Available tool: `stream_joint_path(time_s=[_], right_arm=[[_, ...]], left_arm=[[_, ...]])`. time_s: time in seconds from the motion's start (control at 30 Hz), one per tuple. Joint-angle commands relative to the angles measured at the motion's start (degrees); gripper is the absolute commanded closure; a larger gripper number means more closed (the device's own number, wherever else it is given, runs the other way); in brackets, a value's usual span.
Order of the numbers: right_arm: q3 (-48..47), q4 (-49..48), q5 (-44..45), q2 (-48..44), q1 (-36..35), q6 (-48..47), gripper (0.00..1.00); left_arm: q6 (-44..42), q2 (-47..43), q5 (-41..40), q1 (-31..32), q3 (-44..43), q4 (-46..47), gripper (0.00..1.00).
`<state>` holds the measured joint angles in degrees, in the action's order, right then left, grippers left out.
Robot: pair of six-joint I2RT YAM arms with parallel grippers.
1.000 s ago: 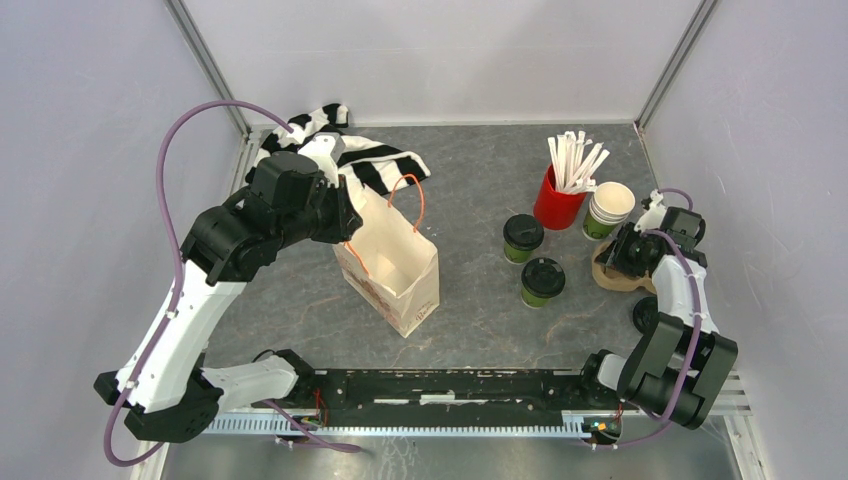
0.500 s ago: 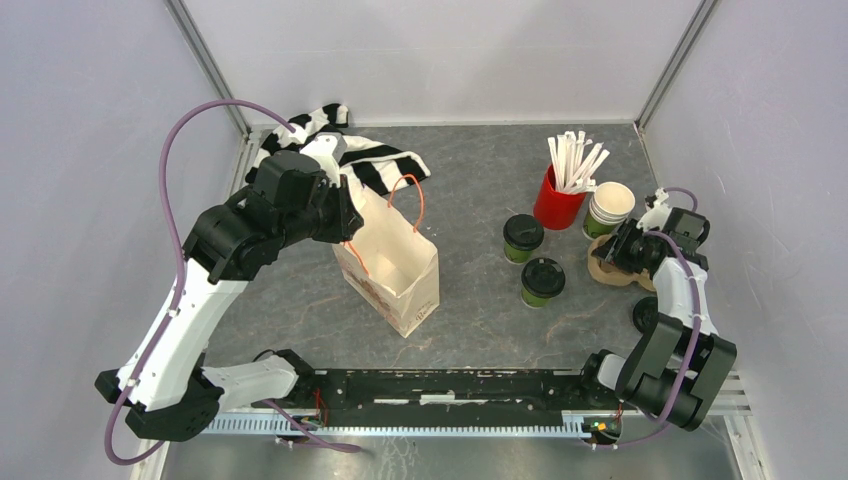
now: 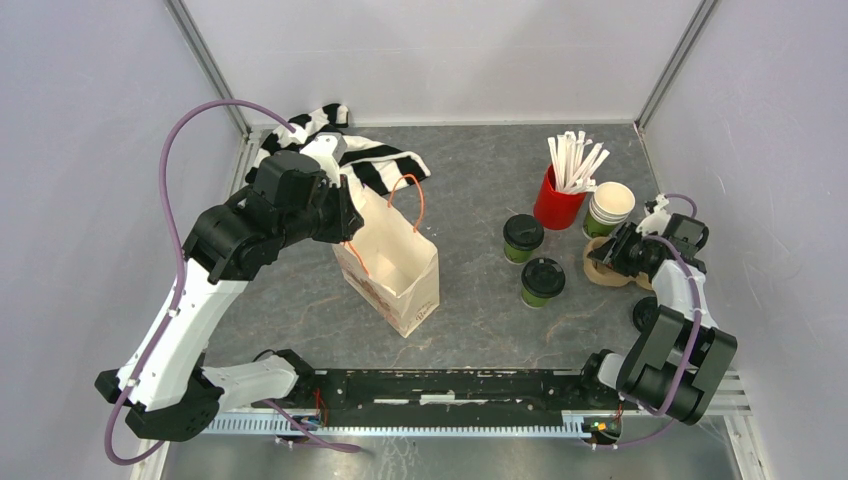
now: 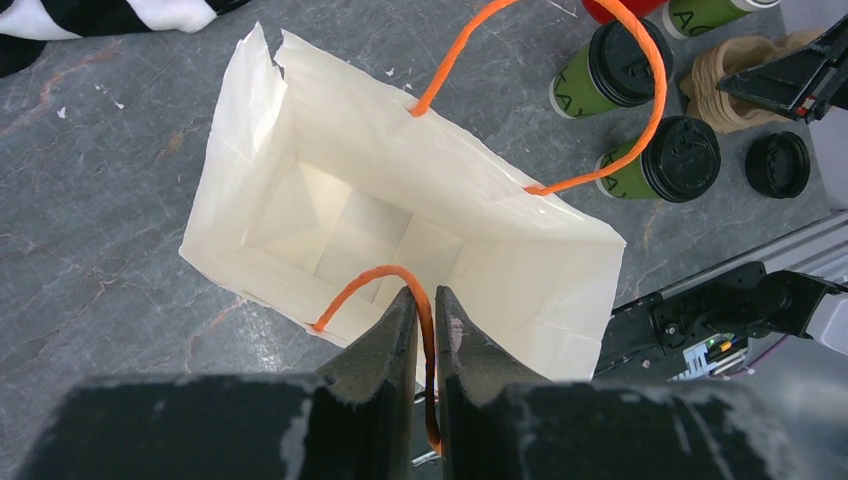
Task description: Pack the takeout coffee
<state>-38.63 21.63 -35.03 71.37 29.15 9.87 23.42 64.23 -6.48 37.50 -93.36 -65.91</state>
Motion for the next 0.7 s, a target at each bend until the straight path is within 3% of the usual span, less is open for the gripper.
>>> stream_joint_path(time_s=[0.0,0.1,0.3,0.47,0.67], right_arm=[[0.31,-3.34,-3.86,0.10,0.60,2.08,0.70],[0.48,-3.40,-4.61,-0.56,1.08,2.97,0.72],[1.19,-2.42,-4.73,-2.63,1.18,6.42,0.91],[0.15,0.90,-2.66,-3.52,1.17,6.12,0.97],[-4.22,8.60,6.01,-4.62,0.53,1.84,1.00]], left_arm=[[-2.87,-0.04,0.43,0.30,-0.43,1.58,0.81],[-2.81,0.01,0.46,0.29,-0.42,1.66,0.81],[-2.77,0.21,0.86,0.30,-0.42,1.72,0.81],[-2.55,0.28,1.60,0.29,-0.20,1.68,0.81],[-2.37,0.60,2.14,0.29,-0.26,1.68,0.81]])
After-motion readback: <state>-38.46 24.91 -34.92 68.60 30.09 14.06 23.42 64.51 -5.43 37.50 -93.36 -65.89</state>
